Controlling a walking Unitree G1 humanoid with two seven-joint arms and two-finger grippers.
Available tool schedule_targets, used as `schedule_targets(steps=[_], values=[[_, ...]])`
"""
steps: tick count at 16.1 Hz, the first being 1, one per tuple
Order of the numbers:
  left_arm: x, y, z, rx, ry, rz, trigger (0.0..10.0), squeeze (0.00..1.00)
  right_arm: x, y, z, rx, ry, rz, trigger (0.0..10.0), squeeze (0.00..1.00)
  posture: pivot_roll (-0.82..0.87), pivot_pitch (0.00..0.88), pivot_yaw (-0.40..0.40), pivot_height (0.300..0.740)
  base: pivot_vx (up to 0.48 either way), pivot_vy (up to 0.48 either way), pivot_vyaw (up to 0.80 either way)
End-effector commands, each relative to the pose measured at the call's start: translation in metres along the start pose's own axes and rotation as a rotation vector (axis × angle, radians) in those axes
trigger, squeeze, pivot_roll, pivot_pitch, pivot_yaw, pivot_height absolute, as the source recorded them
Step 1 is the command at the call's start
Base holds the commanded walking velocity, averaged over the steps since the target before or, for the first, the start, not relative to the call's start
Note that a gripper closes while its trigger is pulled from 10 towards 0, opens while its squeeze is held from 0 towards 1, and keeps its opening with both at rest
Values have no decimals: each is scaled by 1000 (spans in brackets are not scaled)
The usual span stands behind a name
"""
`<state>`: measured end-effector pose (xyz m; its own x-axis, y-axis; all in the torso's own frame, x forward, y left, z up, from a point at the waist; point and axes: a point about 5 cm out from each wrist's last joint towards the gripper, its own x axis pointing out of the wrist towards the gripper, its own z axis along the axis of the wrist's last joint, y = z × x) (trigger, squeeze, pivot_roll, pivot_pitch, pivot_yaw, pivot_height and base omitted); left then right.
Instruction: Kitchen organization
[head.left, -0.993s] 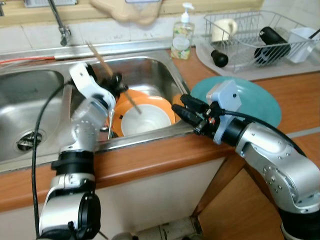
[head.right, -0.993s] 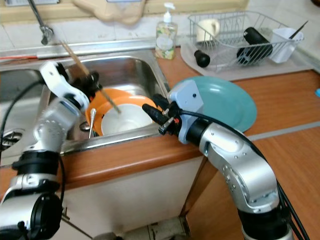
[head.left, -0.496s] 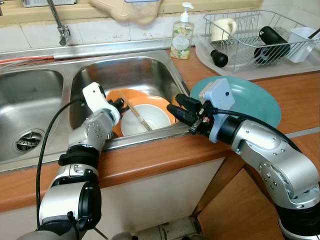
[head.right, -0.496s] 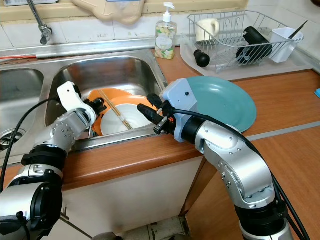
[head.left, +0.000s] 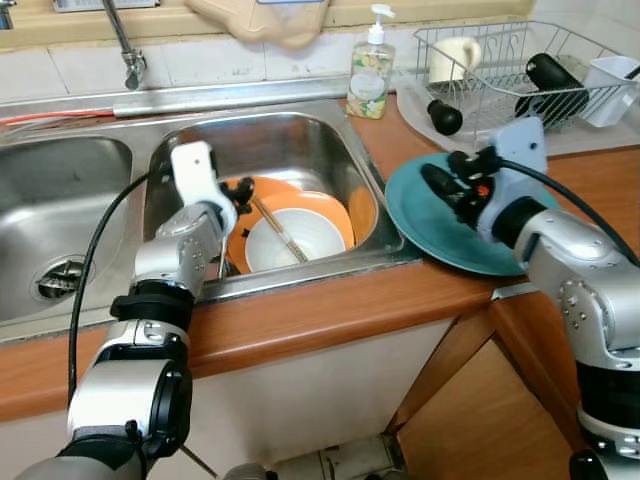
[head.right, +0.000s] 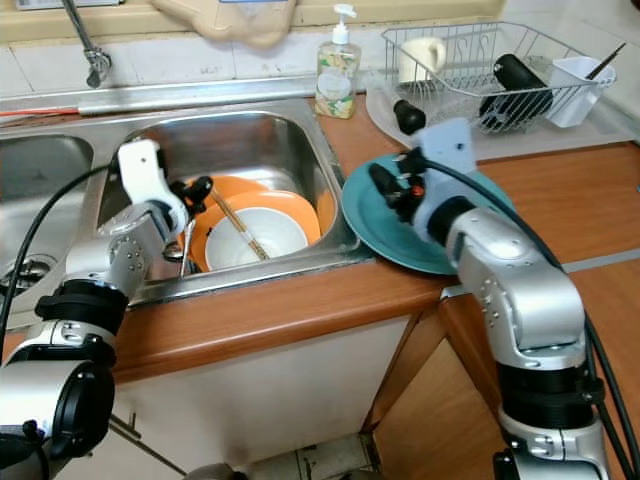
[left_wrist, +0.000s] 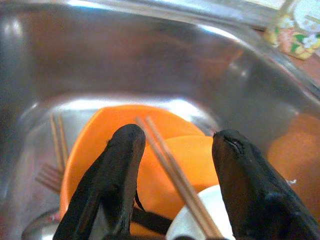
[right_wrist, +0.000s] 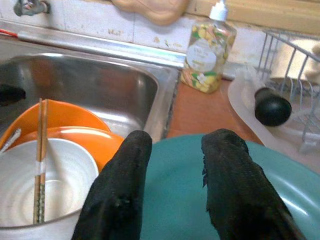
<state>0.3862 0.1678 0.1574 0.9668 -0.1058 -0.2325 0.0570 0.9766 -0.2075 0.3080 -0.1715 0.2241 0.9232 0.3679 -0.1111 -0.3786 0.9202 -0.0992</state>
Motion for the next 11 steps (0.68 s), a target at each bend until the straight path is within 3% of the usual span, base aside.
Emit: schedule_targets(steps=[1, 2, 3, 7, 8, 11], values=[[-5, -1, 5, 56, -41, -40, 10000, 847, -2, -20, 7, 16, 6, -91, 10000, 1000, -76, 0, 12, 740, 0, 0, 0], [-9, -4, 7, 92, -61, -86, 10000, 255, -4, -33, 4, 46, 42, -161, 10000, 1000, -76, 0, 12, 740, 0, 0, 0], [-12, -6, 8, 118, -72, -120, 10000, 0, -6, -42, 2, 68, 68, -208, 10000, 1000, -76, 0, 12, 740, 0, 0, 0], [-39, -20, 5, 338, -85, -376, 10000, 0, -21, -93, -13, 177, 169, -420, 10000, 1000, -73, 0, 1, 740, 0, 0, 0], [-47, -23, 3, 366, -82, -440, 10000, 0, -26, -103, -16, 199, 187, -454, 10000, 1000, -74, 0, 3, 740, 0, 0, 0], [-63, -33, 2, 351, -93, -569, 10000, 0, -33, -117, -23, 258, 225, -491, 10000, 1000, -76, 0, 5, 740, 0, 0, 0]])
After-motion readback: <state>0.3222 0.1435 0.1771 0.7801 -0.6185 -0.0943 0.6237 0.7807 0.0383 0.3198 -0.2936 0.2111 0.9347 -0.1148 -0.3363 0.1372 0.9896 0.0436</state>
